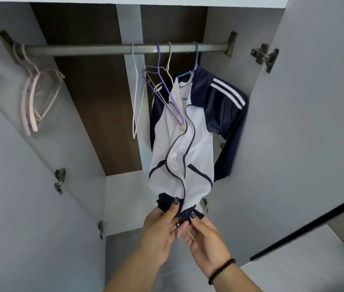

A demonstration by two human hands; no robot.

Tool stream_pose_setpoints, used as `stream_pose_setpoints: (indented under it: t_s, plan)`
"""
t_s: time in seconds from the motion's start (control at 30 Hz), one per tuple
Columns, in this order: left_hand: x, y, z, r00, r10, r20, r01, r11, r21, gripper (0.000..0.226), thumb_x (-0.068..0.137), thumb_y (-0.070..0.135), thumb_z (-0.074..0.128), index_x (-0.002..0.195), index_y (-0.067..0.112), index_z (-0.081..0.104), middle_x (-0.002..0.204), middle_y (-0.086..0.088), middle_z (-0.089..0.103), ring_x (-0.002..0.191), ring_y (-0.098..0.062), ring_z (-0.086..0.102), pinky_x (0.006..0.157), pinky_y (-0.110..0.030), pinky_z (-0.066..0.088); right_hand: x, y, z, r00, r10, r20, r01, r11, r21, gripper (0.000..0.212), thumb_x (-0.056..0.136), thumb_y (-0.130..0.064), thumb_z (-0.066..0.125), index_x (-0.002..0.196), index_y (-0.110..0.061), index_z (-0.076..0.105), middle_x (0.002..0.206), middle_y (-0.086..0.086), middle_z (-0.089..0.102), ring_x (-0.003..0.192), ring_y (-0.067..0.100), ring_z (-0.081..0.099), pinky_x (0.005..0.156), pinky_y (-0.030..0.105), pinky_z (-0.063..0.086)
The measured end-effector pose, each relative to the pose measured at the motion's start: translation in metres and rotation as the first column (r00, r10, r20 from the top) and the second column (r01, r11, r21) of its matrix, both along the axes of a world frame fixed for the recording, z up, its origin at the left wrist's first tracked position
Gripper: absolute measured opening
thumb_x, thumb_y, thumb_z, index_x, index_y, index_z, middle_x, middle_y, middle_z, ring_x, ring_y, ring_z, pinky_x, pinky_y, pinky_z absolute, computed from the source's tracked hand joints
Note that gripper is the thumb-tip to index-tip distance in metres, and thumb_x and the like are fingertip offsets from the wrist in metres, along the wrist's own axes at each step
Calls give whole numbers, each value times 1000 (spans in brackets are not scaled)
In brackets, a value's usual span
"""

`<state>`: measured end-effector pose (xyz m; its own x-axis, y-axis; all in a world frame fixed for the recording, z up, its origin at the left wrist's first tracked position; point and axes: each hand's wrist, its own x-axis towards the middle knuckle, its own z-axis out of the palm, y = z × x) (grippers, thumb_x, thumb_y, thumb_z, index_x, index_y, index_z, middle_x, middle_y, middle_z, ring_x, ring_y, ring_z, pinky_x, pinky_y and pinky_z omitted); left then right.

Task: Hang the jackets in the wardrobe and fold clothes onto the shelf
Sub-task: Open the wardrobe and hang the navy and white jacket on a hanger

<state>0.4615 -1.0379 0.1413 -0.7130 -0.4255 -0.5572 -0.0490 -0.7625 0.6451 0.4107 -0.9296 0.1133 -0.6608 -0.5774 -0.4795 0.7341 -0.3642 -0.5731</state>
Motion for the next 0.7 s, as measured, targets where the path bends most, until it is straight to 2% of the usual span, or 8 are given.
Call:
stream_pose_setpoints:
  t_s: [0.1,0.2,0.3,0.37,0.43,0.5,0.57,0.7]
  plan:
    - [4,0,2,995,-12,102,28,987,-161,35,74,29,79,95,3,68,93,-13,76,84,-21,74,64,-25,58,-8,6,5,997,-19,-69,18,1000,-15,17,71,-2,69,88,0,72,95,21,71,77,24,67,65,28,54]
    - [6,-1,5,988,-12,153,43,978,-204,34,71,32,81,85,5,67,87,-6,76,78,-14,74,62,-21,56,-12,12,7,999,21,-49,-24,999,-47,27,70,3,68,96,9,68,100,27,69,81,28,71,63,30,57]
    - [8,-1,9,993,11,114,-4,998,-60,21,60,28,83,68,12,71,68,0,67,57,-6,60,53,-17,50,-13,18,9,998,42,36,-37,989,-140,26,72,6,65,97,10,71,101,25,70,83,25,72,64,27,58]
    - [9,0,15,998,54,28,-57,993,105,9,62,19,82,66,12,78,69,-1,67,54,-4,58,49,-14,51,-13,19,12,995,5,102,13,984,-175,23,71,5,65,92,6,74,100,21,71,80,22,73,63,25,58]
    - [10,2,21,995,95,-20,-89,978,188,10,62,14,81,69,8,78,74,-5,69,56,-5,62,50,-14,53,-12,18,17,990,-52,134,76,981,-178,19,70,4,65,86,2,76,98,18,72,80,20,73,61,24,58]
    - [10,3,26,993,107,-59,-92,973,211,16,63,11,79,76,2,75,79,-9,71,59,-8,66,51,-15,54,-11,15,22,992,-68,102,83,985,-148,16,71,0,66,79,-6,78,90,11,74,68,15,71,54,21,55]
    - [10,4,30,990,102,-99,-80,974,210,17,65,9,77,78,0,73,83,-11,72,65,-10,69,52,-16,55,-11,12,27,995,-69,70,78,988,-133,16,69,-2,67,74,-13,78,81,4,73,54,7,62,47,18,50]
    - [12,1,35,989,31,-147,-17,996,93,11,65,11,77,76,7,79,90,-11,75,77,-12,72,58,-18,56,-14,11,29,1000,-19,6,20,978,-207,20,68,1,67,83,-8,76,82,7,70,49,6,54,42,14,45]
